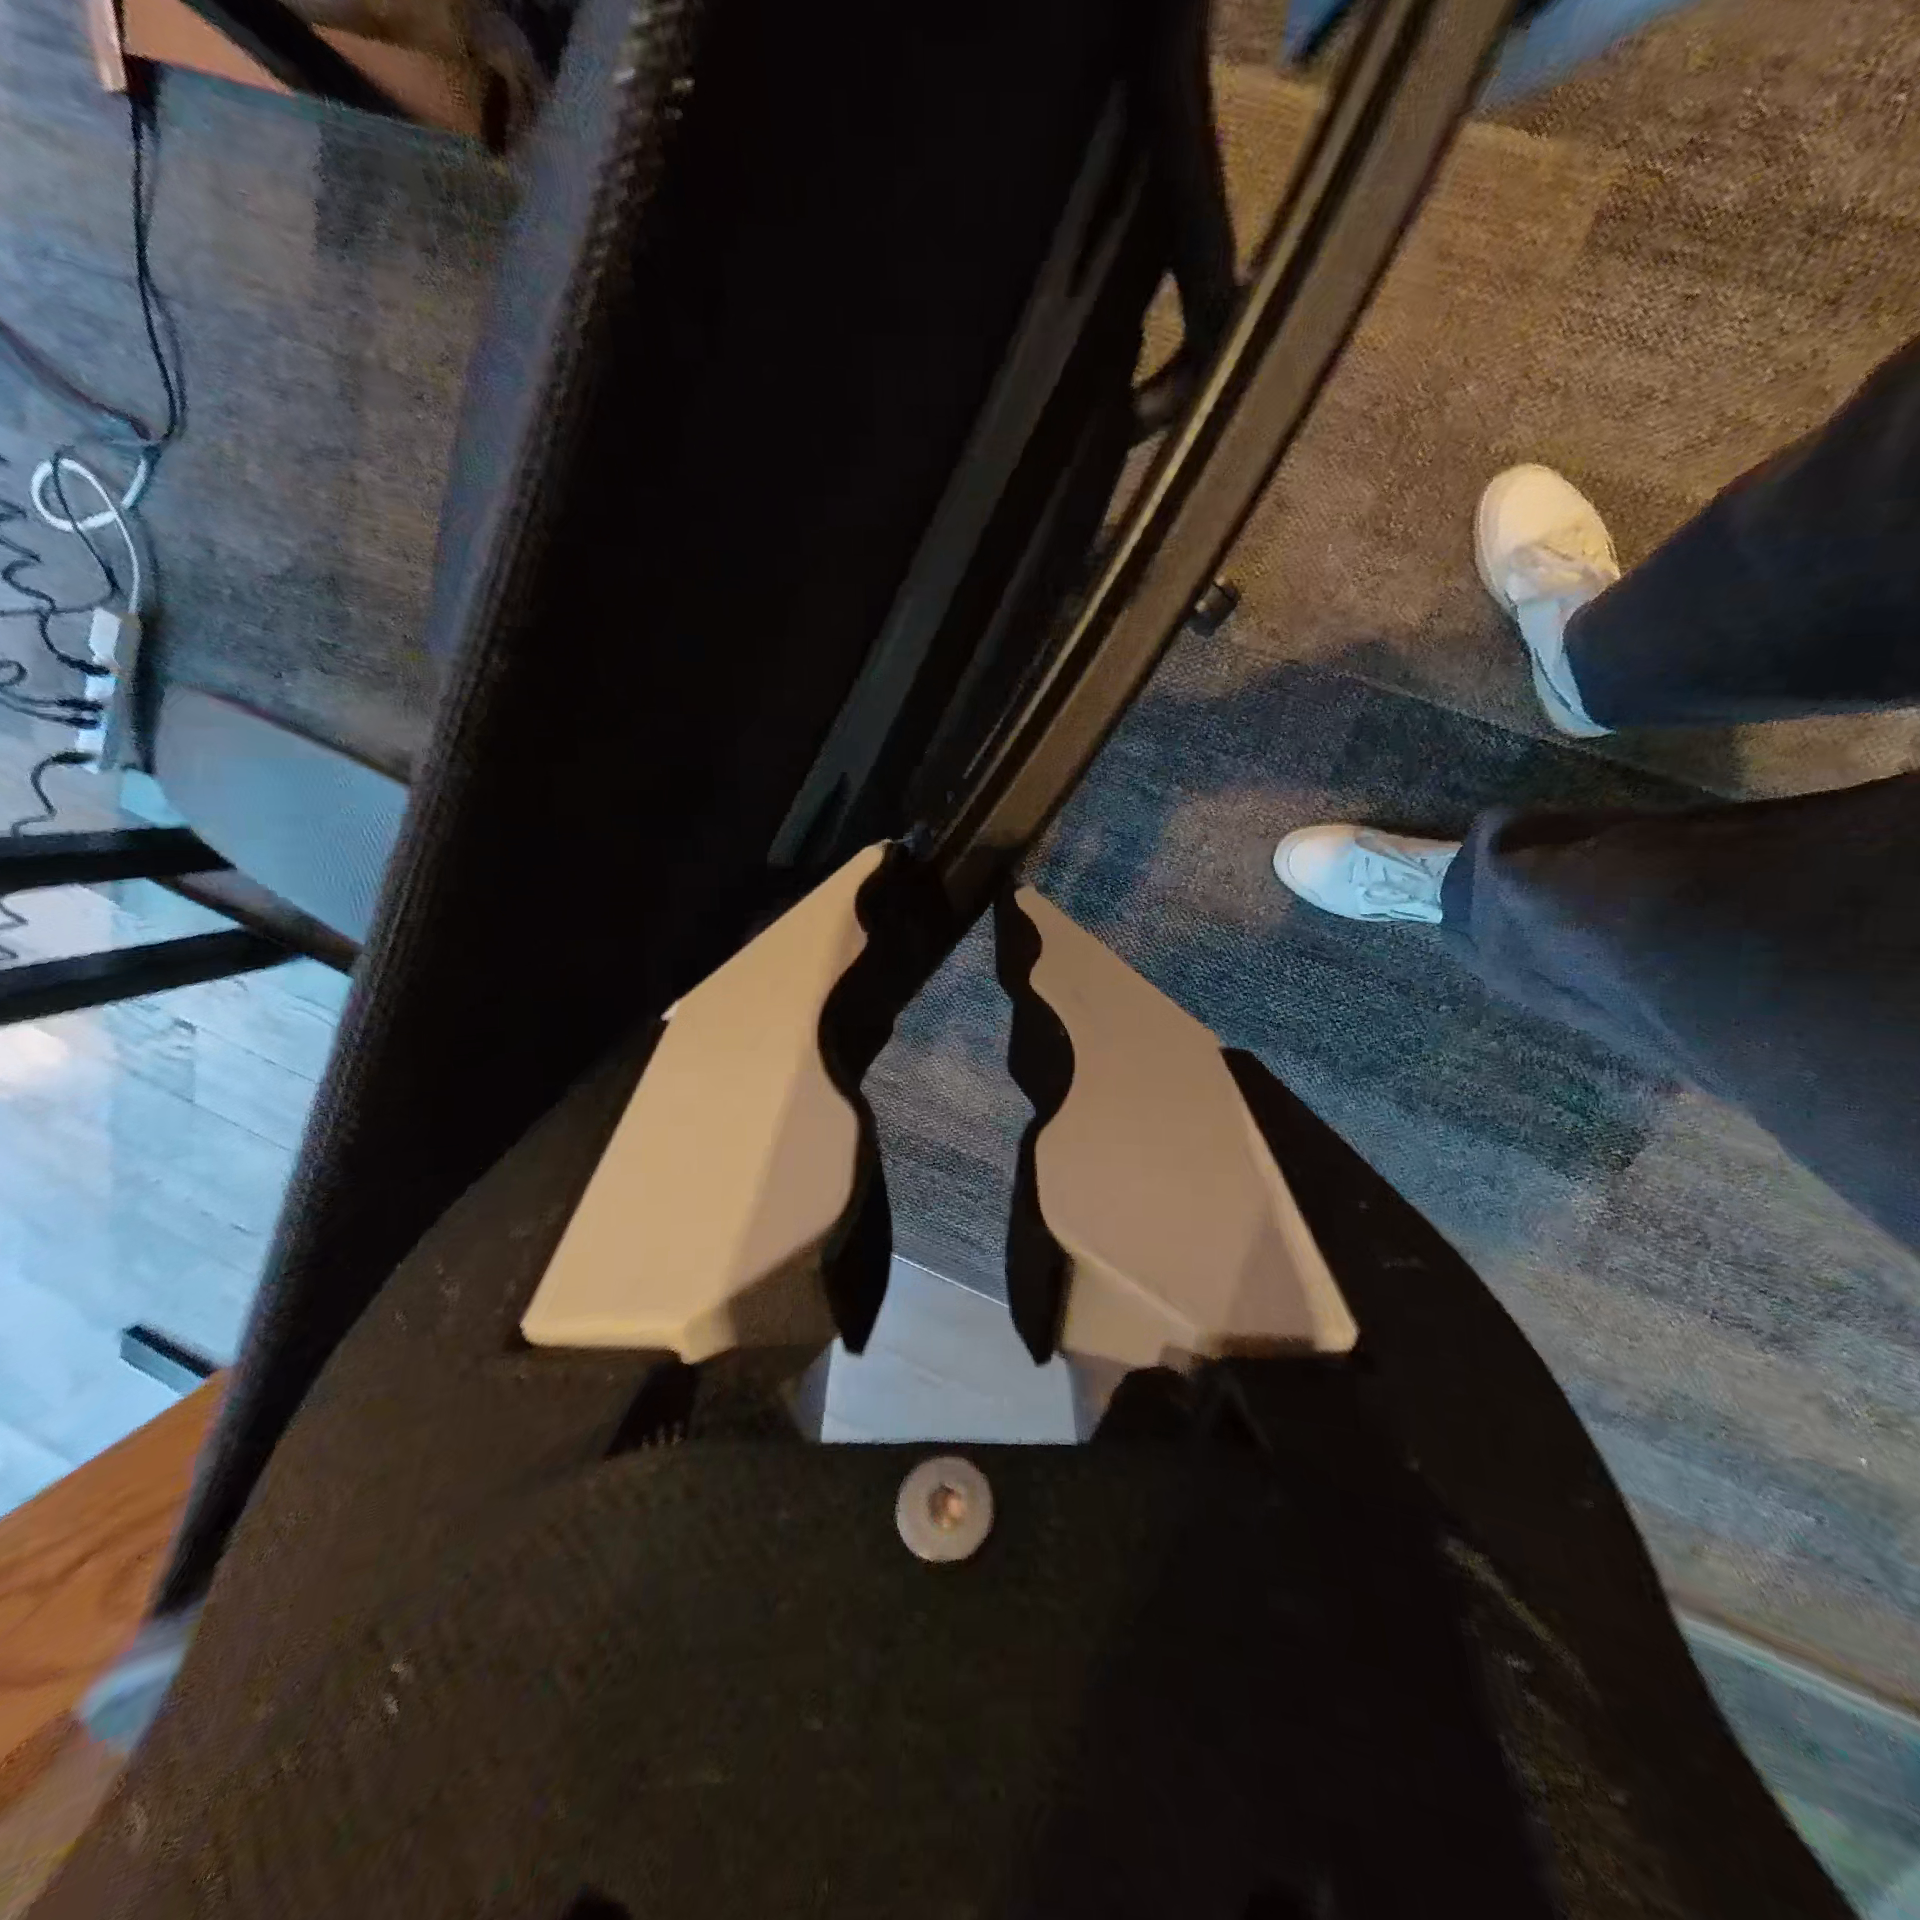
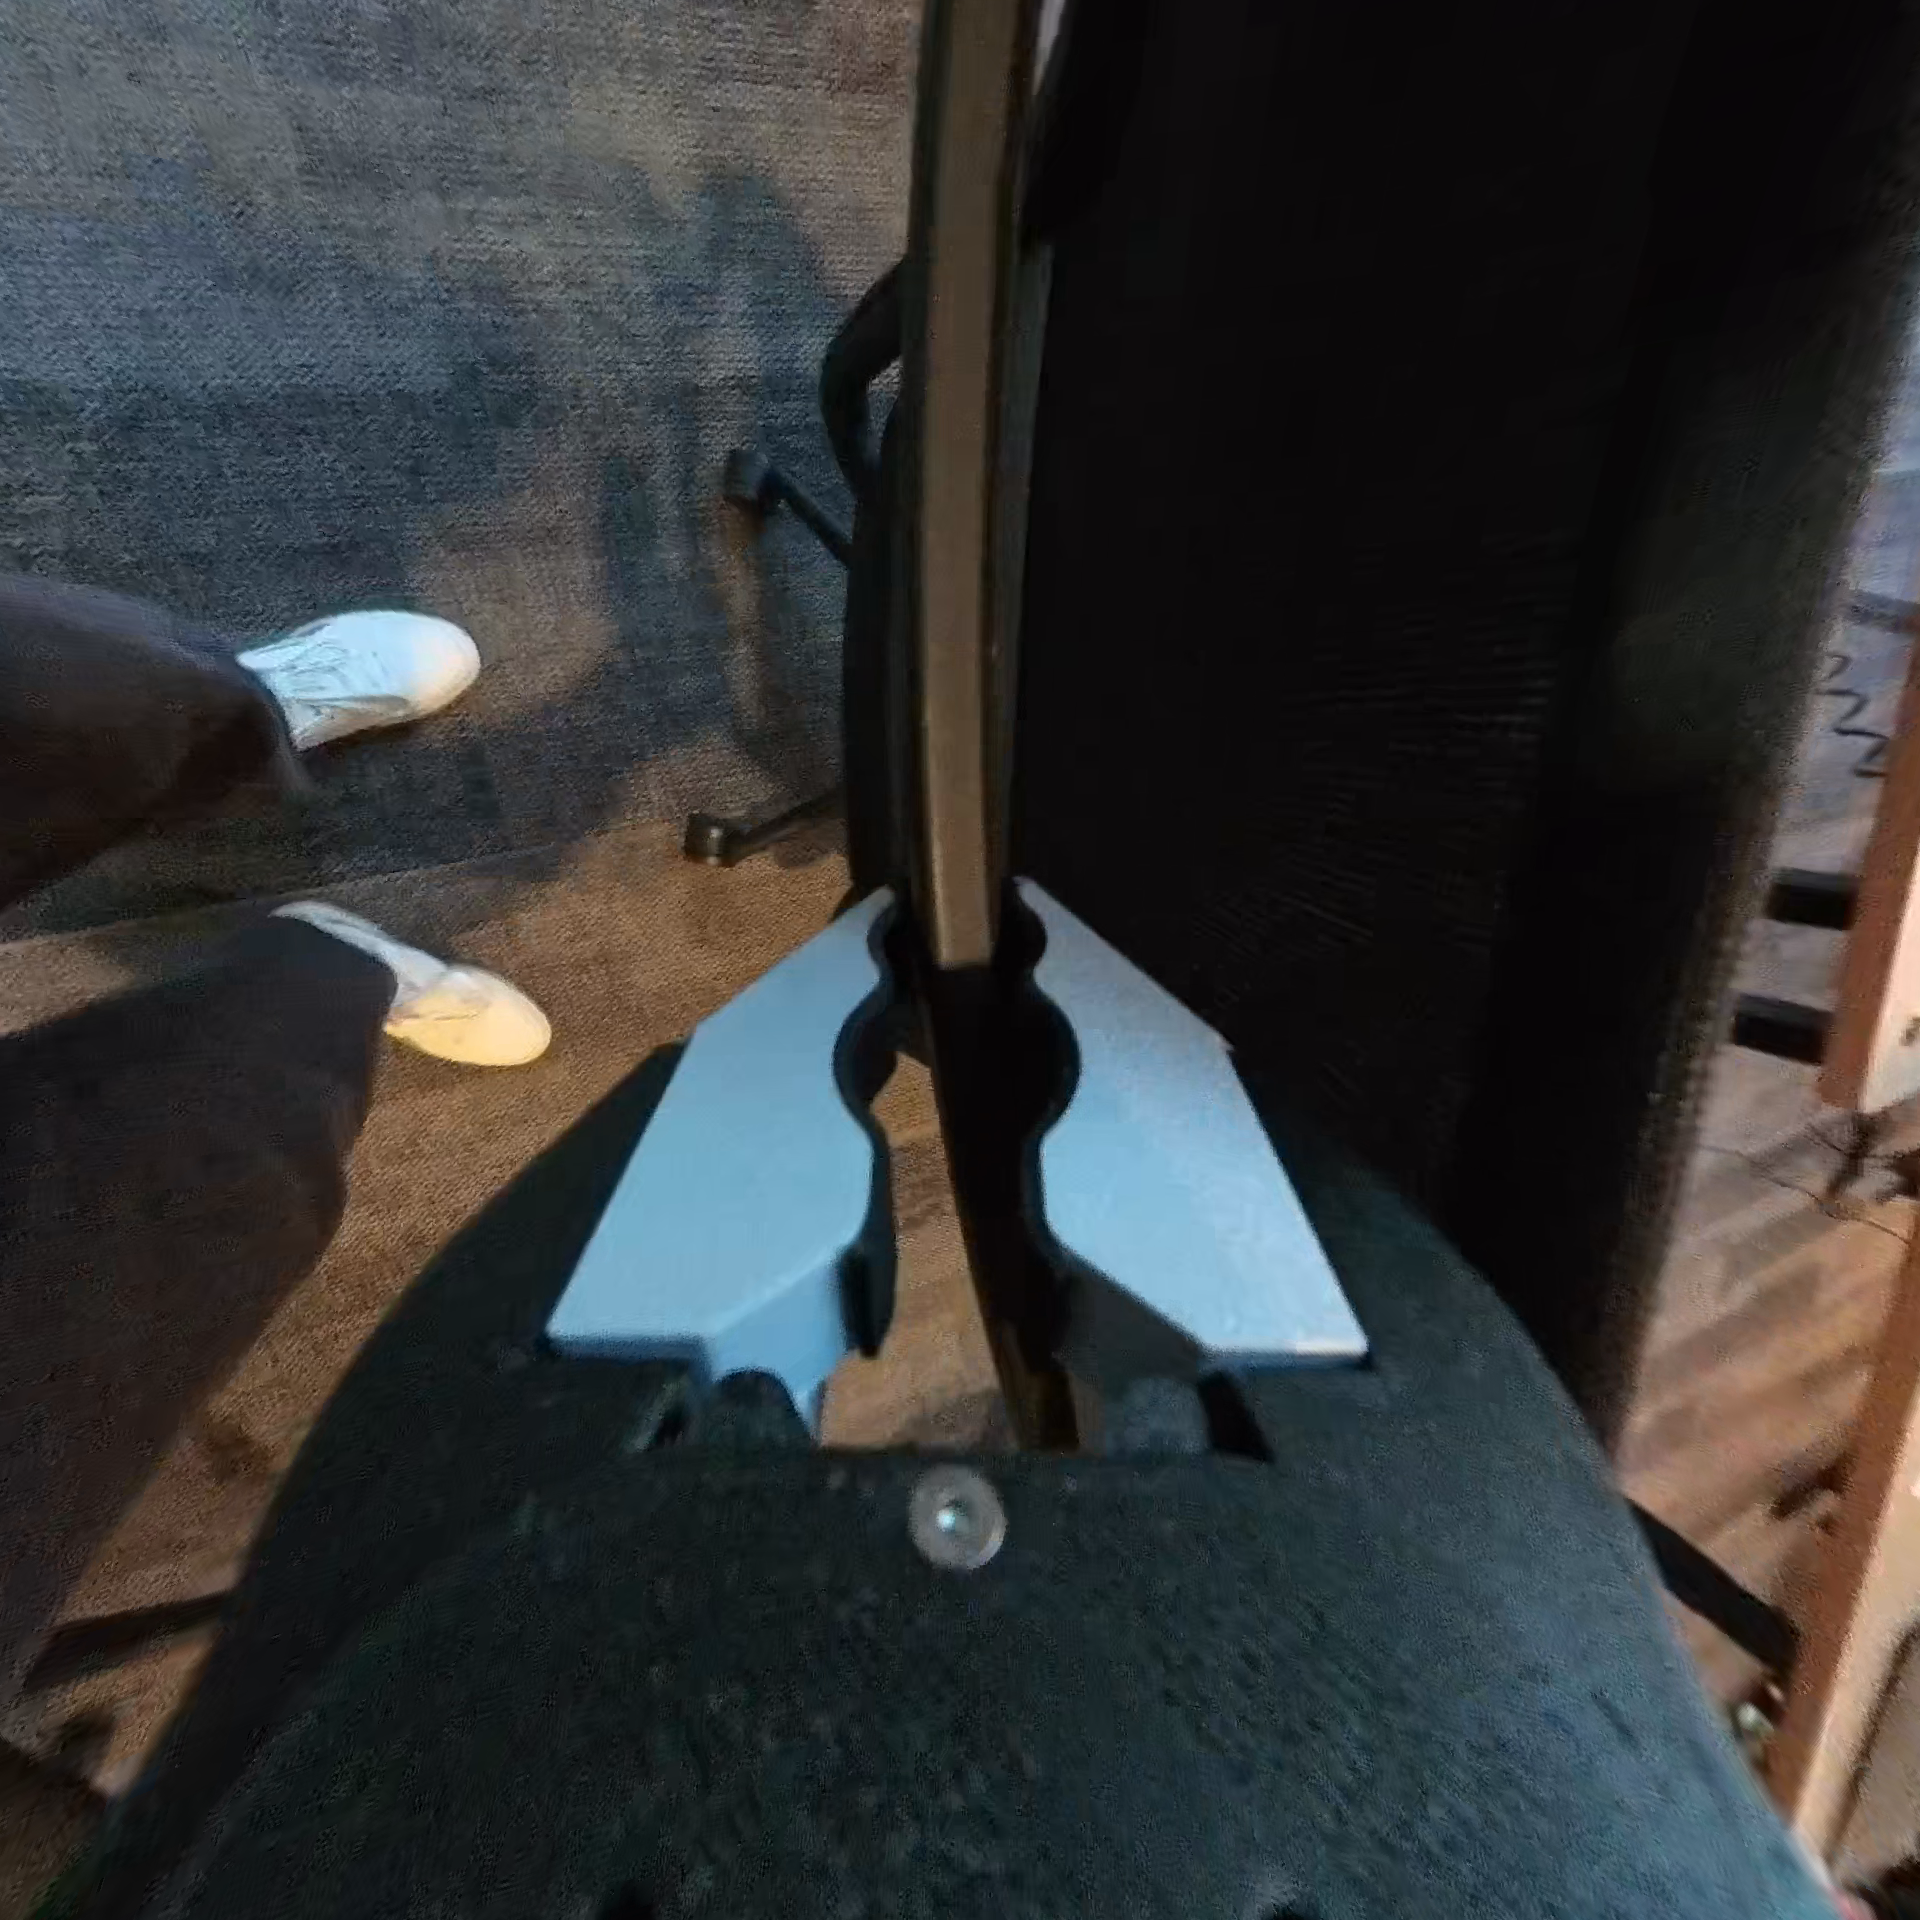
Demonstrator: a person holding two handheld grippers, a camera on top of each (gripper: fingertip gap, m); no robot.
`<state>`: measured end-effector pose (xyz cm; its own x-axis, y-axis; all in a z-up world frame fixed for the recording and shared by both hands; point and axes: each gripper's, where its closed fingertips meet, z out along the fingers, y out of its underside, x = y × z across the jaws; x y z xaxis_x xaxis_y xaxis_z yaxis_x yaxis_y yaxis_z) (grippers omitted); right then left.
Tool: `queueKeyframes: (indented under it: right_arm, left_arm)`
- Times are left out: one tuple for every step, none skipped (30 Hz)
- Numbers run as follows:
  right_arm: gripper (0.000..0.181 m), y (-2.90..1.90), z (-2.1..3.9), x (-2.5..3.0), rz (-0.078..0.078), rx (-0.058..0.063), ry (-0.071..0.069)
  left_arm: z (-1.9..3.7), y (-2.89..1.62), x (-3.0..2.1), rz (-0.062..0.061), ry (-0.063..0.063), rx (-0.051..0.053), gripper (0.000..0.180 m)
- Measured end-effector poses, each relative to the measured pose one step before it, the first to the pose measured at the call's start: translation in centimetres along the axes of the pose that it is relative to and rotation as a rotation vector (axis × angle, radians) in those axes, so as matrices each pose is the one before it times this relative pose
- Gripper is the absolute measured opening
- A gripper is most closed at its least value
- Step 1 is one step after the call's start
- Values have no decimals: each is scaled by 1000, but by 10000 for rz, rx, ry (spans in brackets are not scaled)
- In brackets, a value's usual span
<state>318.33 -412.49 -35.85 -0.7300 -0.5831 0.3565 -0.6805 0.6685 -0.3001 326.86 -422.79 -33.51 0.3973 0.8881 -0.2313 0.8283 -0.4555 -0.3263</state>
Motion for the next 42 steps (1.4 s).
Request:
queueKeyframes:
  right_arm:
    - [16,-986,284,-133,70,-74,254]
    - [16,-852,236,-173,78,-105,223]
    - [16,-773,182,-110,56,-31,180]
    - [16,-631,187,-19,121,-4,116]
    - [16,-401,110,21,106,-11,52]
    - [16,-226,61,-6,96,-39,-12]
    - [16,-17,8,5,95,-38,-52]
    - [16,148,-50,18,65,-28,-72]
    - [16,304,-98,13,31,-14,-100]
    - [16,447,-128,-2,-8,-21,-111]
    - [16,624,-136,16,-41,-50,-117]
    - [16,727,-143,103,-61,-51,-126]
    - [16,833,-140,152,-65,-55,-115]
    - [16,950,-163,166,-121,-73,-76]
    - [16,995,-259,161,-201,-77,-33]
    - [17,1058,-205,224,-255,-83,17]
    - [17,1141,-181,281,-275,-117,54]
    - [17,1213,-178,290,-253,-189,64]
    - [17,1280,-141,313,-234,-261,72]
    - [18,1361,-64,366,-62,-331,81]
    - [18,1373,13,375,130,-262,-2]
    - [19,1353,43,456,65,-144,-7]
    - [20,1293,88,563,-43,-19,51]
    - [20,1259,110,521,21,-38,73]
    - [21,1223,129,562,63,-80,53]
    - [22,1180,164,567,44,-96,49]
    - [22,1050,179,586,-6,-60,80]
    - [22,939,199,589,-7,-20,50]
    - [23,847,168,510,20,-26,0]
    - [23,686,137,457,20,-28,-7]
    - [23,541,138,399,7,-15,-11]
    - [23,378,94,253,1,3,-34]
    - [23,247,66,176,-11,9,-35]
    - [23,128,52,87,-12,11,-28]
    - [23,-87,-20,2,-13,15,-19]
    - [23,-152,-27,-83,-19,15,5]
    - [23,-293,-40,-183,-22,49,34]
    - [23,-414,-81,-298,-30,77,51]
    - [23,-555,-86,-395,-52,89,57]
    - [22,-647,-189,-591,-74,92,58]
    - [22,-828,-173,-511,-78,88,43]
    - [21,-952,-192,-520,-93,89,26]
  left_arm:
    - [-114,787,-777,-199,-62,2,16]
    - [-76,790,-635,-65,-56,-92,16]
    - [-82,683,-578,70,-110,-102,17]
    - [-82,562,-537,93,-133,-82,16]
    - [3,398,-452,64,-92,-83,16]
    - [8,263,-341,37,-25,-85,17]
    - [-20,117,-73,51,45,-89,17]
    - [-9,-66,37,91,63,-50,16]
    - [-41,-149,193,93,60,-5,16]
    - [-36,-268,307,50,74,32,16]
    - [40,-421,387,-9,73,65,16]
    - [45,-488,472,-102,76,92,15]
    - [71,-651,534,-146,61,104,15]
    - [213,-679,583,-136,24,95,16]
    - [98,-731,682,-66,-18,66,16]
    - [181,-806,739,31,-52,48,15]
    - [204,-867,687,29,-68,28,15]
    - [162,-938,734,-13,-62,-1,15]
    - [195,-1038,696,5,-72,-5,15]
    - [253,-1085,664,-28,-92,-22,15]
    - [211,-1205,631,-4,-95,-38,15]
    - [218,-1253,598,9,-105,-44,15]
    - [211,-1260,652,-28,-124,-46,15]
    - [333,-1338,483,-161,-145,-40,16]
    - [226,-1127,491,-410,-73,-78,16]
    - [358,-1109,573,-421,-58,-117,16]
    - [33,-671,429,-30,-131,-83,16]
    - [234,-1012,375,112,-142,-50,16]
    - [225,-975,348,32,-75,-26,16]
    - [204,-853,276,92,-51,40,16]
    - [190,-693,186,76,-22,97,16]
    - [130,-477,151,3,23,105,16]
    - [93,-443,182,-18,31,80,16]
    - [67,-195,46,-14,9,27,16]
    - [64,-70,-42,-28,0,-31,17]
    - [-99,130,28,-47,7,-59,16]
    - [-47,294,-33,-57,-7,-40,16]
    - [-49,417,-170,-88,-5,-13,17]
    - [-202,592,-138,-120,25,-7,17]
    - [-187,731,-175,-130,47,-16,17]
    - [-252,741,-261,-136,58,-26,17]
    - [-248,913,-360,-112,64,-32,17]
